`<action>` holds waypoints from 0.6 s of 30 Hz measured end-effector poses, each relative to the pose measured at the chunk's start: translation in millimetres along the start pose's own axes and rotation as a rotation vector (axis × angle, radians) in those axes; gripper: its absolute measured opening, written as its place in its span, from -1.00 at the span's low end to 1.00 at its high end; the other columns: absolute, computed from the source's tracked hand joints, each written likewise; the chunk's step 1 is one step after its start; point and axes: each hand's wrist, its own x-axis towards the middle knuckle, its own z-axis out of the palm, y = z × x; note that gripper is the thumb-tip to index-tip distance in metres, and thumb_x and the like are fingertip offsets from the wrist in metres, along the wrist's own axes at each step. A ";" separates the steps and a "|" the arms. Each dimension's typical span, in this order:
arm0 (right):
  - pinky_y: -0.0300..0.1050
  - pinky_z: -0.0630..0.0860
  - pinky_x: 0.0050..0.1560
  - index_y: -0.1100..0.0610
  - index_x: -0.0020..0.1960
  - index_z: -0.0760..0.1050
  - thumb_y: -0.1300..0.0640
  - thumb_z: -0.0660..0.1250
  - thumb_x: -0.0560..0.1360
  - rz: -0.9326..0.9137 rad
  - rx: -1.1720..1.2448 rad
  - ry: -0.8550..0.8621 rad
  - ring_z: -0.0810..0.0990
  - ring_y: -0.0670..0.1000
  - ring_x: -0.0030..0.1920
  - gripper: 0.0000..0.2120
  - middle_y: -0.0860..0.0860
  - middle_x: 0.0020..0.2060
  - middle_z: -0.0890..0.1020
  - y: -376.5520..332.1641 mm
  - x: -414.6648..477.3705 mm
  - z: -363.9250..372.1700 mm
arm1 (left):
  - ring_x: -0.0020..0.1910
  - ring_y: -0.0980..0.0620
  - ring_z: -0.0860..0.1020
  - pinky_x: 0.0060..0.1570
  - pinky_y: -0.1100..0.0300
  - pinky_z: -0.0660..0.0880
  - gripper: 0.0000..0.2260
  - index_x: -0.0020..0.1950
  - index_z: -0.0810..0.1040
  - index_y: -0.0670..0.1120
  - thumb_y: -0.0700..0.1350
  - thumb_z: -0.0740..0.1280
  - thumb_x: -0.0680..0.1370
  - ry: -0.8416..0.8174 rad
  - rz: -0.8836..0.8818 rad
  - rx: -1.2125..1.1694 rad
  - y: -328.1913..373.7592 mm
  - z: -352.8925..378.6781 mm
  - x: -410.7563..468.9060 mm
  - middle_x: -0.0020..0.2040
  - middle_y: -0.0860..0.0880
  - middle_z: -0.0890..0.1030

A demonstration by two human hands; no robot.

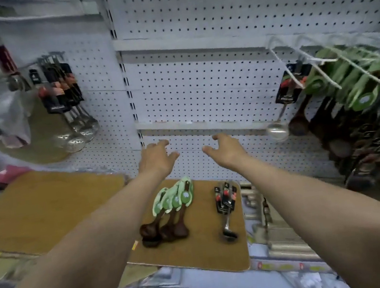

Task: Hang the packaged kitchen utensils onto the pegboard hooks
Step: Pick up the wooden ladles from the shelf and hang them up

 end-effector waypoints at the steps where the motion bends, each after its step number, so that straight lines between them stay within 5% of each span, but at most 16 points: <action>1: 0.08 0.50 0.21 0.16 0.54 0.24 -0.20 0.26 0.61 0.018 -0.014 -0.031 0.55 0.21 0.27 -0.35 0.18 0.36 0.51 3.7 7.3 15.1 | 0.40 -0.21 0.38 0.29 -0.13 0.43 -0.47 0.48 0.37 0.01 0.21 0.27 0.58 -0.029 -0.026 -0.008 -14.9 10.4 6.5 0.44 -0.14 0.43; 10: -0.09 0.39 0.23 0.19 0.54 0.27 -0.09 0.21 0.66 0.229 0.013 -0.346 0.46 0.20 0.38 -0.44 0.18 0.43 0.46 55.1 83.7 145.1 | 0.25 -0.12 0.50 0.06 0.15 0.34 -0.54 0.44 0.44 -0.13 0.09 0.29 0.62 -0.242 -0.267 -0.108 -114.9 121.8 46.0 0.30 -0.17 0.55; 14: -0.02 0.43 0.26 0.26 0.47 0.36 -0.08 0.28 0.64 0.390 0.105 -0.414 0.49 0.22 0.34 -0.45 0.22 0.35 0.52 82.1 116.6 196.9 | 0.21 -0.16 0.51 0.17 0.11 0.38 -0.58 0.33 0.49 -0.22 0.03 0.34 0.60 -0.266 -0.449 -0.269 -150.6 183.9 67.1 0.25 -0.18 0.55; 18: 0.06 0.52 0.29 0.21 0.37 0.51 -0.15 0.43 0.52 0.606 0.272 -0.422 0.58 0.15 0.25 -0.43 0.13 0.28 0.60 110.2 144.2 250.5 | 0.19 -0.13 0.53 0.01 0.23 0.30 -0.62 0.24 0.53 -0.26 0.03 0.31 0.61 -0.338 -0.591 -0.366 -170.0 234.9 86.9 0.20 -0.17 0.59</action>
